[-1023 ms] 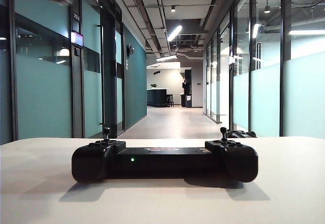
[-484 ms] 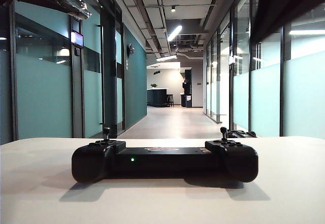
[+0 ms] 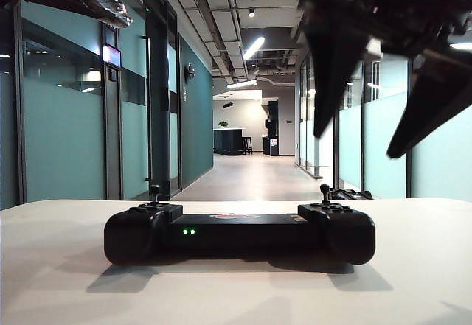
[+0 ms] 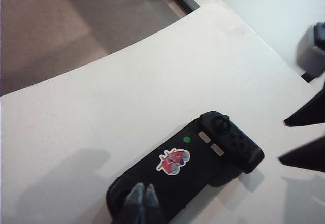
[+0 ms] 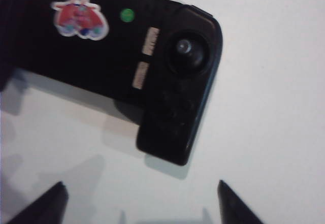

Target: Push the left joystick on the remote control sitting on the white table forward to make the robot dog walk in a straight line until it approaches the door.

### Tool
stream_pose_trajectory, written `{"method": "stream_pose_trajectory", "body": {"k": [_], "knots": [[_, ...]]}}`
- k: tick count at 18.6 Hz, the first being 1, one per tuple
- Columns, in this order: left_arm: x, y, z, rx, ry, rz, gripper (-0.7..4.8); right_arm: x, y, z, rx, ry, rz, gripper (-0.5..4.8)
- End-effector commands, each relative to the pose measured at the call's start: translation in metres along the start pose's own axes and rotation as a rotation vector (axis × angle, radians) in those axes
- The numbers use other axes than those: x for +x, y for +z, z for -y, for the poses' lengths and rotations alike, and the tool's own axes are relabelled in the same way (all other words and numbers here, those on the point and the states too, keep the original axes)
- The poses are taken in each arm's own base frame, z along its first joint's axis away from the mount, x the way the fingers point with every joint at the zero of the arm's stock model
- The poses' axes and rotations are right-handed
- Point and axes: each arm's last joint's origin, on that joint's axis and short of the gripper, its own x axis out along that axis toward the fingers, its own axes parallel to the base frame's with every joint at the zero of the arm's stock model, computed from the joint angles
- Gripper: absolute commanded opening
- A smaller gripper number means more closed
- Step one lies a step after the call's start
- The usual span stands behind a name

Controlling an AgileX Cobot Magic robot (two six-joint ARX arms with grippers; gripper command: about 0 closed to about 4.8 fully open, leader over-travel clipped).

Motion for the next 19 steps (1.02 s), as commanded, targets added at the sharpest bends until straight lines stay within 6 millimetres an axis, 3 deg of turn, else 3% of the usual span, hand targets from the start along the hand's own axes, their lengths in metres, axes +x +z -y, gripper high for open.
{"method": "stream_pose_trajectory", "body": {"k": [1,10,19], "knots": [[-0.001,0.002,0.001,0.011,-0.008,0.015,-0.05,0.008,0.003,-0.001,0.000,-0.021,-0.011,4.30],[-0.001,0.002,0.002,0.011,-0.034,0.013,-0.05,0.053,0.011,-0.002,-0.028,-0.068,-0.100,4.26],[-0.001,0.002,0.002,0.011,-0.034,0.013,-0.05,0.079,0.017,-0.002,-0.041,-0.074,-0.115,4.26]]}}
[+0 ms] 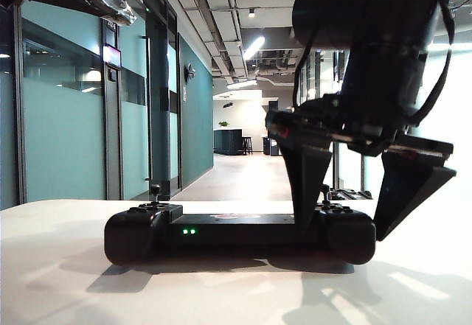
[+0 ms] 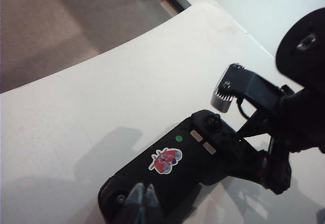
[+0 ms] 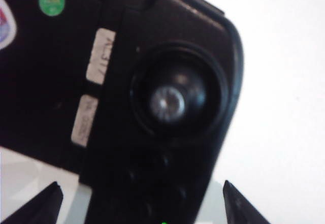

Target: Push the left joystick on the remote control sitting on the white table forward to make the robot dog walk in a straight line until it approaches the door.

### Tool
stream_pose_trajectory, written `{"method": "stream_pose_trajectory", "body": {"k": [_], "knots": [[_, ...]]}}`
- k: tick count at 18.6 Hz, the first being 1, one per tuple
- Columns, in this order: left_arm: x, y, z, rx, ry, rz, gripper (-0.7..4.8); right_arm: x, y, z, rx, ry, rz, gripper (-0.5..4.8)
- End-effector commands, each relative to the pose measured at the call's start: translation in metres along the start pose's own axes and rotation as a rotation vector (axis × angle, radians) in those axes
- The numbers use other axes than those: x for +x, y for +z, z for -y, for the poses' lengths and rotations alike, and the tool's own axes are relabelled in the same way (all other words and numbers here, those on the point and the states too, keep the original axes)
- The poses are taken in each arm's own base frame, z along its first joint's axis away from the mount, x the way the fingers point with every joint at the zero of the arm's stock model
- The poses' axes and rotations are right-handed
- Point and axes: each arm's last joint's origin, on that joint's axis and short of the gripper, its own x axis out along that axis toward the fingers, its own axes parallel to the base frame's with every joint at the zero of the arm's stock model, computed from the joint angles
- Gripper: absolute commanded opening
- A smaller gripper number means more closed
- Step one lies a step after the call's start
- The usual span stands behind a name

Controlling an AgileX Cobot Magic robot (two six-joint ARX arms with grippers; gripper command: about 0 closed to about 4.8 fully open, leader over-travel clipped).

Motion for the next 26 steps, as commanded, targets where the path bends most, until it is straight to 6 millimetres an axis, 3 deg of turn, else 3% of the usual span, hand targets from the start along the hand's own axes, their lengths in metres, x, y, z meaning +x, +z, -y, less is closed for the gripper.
{"method": "stream_pose_trajectory", "body": {"k": [1,10,14,16,26], "knots": [[-0.001,0.002,0.001,0.011,-0.008,0.014,-0.05,0.004,0.004,-0.002,-0.007,0.008,0.018,4.26],[-0.001,0.002,0.001,0.010,-0.008,0.013,-0.05,0.015,0.007,-0.003,-0.014,0.013,0.012,4.25],[-0.001,0.002,0.001,0.010,-0.008,0.013,-0.05,0.018,0.007,-0.003,-0.013,0.009,0.001,1.78],[-0.001,0.002,0.001,0.011,-0.020,0.012,-0.05,0.017,0.006,-0.003,-0.013,0.007,-0.003,1.34],[0.022,-0.004,-0.008,0.095,-0.030,-0.069,-0.05,0.017,-0.002,0.004,0.249,-0.104,-0.061,1.38]]}}
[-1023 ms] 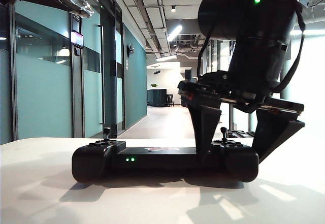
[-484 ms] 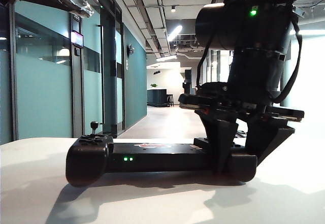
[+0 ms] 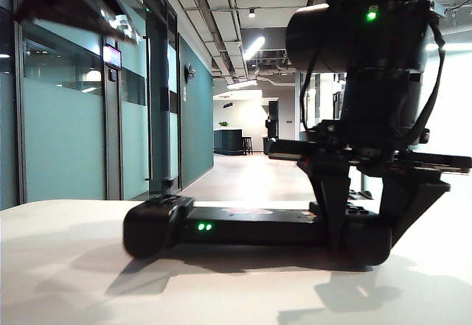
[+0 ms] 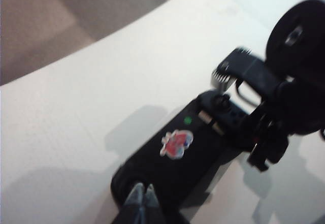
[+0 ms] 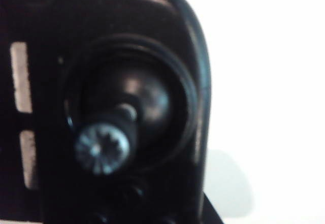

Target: Push the left joystick on the remote control sitting on the white table forward to make the robot dog walk in a straight line until it approaches the door.

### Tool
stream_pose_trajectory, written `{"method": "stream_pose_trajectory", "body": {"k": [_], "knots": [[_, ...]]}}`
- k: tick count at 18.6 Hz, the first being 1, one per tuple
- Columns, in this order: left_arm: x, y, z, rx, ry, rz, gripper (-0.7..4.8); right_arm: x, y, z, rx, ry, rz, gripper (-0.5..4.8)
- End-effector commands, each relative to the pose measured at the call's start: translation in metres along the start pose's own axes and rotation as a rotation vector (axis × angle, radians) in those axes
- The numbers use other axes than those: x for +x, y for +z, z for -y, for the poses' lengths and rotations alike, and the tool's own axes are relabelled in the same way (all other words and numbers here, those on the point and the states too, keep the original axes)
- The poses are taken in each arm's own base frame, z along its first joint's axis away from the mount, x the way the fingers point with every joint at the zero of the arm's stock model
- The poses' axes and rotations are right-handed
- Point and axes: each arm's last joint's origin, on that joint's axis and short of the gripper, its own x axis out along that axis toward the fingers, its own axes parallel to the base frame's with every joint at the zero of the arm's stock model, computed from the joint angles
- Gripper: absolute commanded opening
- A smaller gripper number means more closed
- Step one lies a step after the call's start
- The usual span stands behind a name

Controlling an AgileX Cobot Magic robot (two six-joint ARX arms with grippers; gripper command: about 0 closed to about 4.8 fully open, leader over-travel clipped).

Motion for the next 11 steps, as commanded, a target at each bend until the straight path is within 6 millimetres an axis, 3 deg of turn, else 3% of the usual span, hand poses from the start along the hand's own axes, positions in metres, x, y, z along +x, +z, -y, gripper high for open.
{"method": "stream_pose_trajectory", "body": {"k": [1,11], "knots": [[0.012,-0.001,-0.004,0.039,-0.010,-0.028,-0.05,0.001,-0.003,0.002,0.046,-0.009,-0.034,1.38],[0.075,-0.017,-0.028,0.123,-0.119,-0.143,-0.05,0.001,-0.003,0.002,0.048,-0.015,-0.043,1.38]]}}
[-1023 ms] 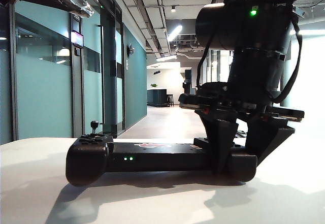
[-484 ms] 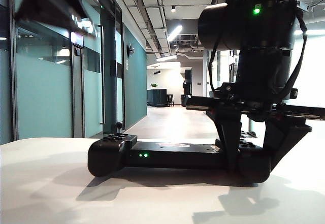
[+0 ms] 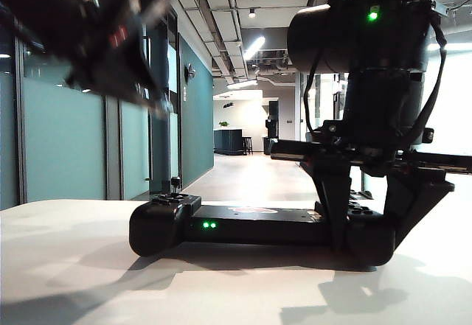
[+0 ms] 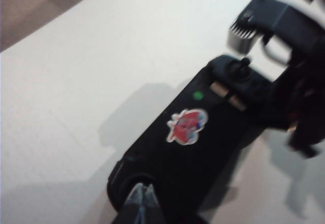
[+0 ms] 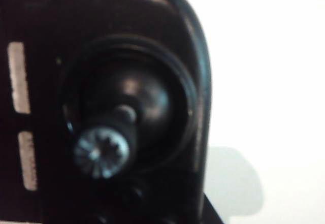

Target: Push the left joystick on the remote control sitting on the white table forward to make the robot dog walk in a straight line until it approaches the door.

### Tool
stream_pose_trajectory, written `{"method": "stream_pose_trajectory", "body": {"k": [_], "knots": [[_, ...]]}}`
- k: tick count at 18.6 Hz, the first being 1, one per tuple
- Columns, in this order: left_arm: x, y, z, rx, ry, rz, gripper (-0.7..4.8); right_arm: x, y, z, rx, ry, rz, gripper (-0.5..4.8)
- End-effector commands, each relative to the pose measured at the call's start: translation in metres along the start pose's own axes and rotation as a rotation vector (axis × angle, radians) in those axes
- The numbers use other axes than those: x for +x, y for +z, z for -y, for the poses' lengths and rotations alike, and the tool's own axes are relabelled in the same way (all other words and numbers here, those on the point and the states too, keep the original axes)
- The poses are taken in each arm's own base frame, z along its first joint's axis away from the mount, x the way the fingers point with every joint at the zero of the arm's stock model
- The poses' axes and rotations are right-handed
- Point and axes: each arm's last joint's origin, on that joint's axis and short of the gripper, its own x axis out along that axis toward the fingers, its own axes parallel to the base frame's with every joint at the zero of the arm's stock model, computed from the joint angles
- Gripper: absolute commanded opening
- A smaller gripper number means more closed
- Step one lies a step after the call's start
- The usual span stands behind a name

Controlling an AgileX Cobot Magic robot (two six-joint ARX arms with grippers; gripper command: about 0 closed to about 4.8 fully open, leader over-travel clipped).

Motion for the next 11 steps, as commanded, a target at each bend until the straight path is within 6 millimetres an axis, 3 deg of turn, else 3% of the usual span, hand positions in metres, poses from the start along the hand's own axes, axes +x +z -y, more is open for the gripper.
{"method": "stream_pose_trajectory", "body": {"k": [1,8,11], "knots": [[0.015,-0.005,-0.005,0.033,-0.062,-0.031,-0.05,0.001,-0.003,0.002,0.010,-0.010,-0.039,1.38],[0.026,-0.012,-0.007,0.099,-0.136,-0.032,-0.05,0.001,-0.004,0.004,-0.019,-0.066,-0.025,1.38],[0.035,-0.029,-0.006,0.111,-0.168,0.014,-0.05,0.001,-0.003,0.005,-0.020,-0.086,-0.012,1.38]]}}
